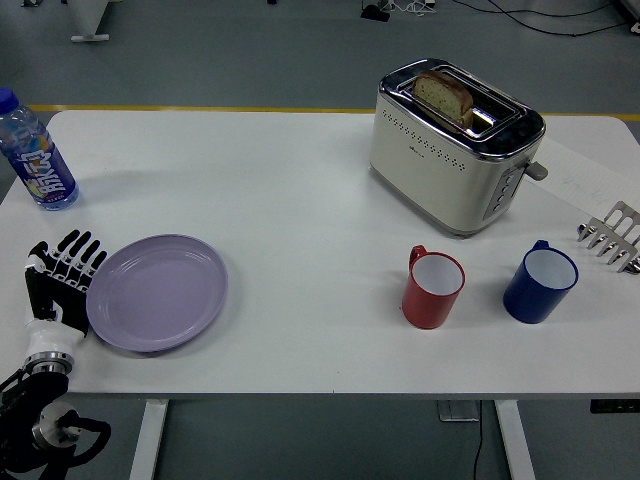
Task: Push plate across desktop
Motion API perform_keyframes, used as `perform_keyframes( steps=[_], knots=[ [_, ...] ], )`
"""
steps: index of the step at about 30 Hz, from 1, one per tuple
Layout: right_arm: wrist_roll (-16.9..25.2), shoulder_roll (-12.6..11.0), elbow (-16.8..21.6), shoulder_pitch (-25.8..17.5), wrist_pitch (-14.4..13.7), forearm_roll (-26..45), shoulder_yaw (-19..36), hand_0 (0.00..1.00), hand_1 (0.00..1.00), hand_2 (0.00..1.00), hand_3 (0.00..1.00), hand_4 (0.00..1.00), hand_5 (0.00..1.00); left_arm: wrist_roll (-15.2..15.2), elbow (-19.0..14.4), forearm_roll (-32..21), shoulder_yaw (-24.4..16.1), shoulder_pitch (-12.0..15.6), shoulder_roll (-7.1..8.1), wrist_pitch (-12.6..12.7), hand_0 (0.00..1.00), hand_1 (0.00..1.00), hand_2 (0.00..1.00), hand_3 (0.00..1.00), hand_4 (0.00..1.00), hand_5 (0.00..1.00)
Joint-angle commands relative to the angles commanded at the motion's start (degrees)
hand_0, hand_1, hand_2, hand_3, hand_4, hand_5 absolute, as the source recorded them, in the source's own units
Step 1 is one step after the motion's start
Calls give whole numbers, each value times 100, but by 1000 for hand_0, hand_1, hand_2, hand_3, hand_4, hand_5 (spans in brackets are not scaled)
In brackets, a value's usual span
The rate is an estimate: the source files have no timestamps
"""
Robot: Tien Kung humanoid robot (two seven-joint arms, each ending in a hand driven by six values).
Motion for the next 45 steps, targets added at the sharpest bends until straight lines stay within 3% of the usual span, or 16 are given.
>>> perform_keyframes(
  steps=[10, 27, 45],
  knots=[
    [6, -2, -4, 0, -1, -5, -5, 580, 571, 703, 622, 414, 431, 25, -160, -47, 182, 43, -79, -42, 737, 764, 732, 609, 489, 998],
    [4, -14, -1, -40, -16, 3, 12, 580, 571, 700, 620, 414, 430, -31, -412, -170, 840, 163, -238, -1, 725, 757, 726, 602, 488, 998],
    [2, -27, 1, -111, -10, 30, -42, 580, 570, 699, 620, 413, 428, 2, -674, -299, 1540, 252, -238, -24, 722, 756, 724, 601, 484, 998]
  ],
)
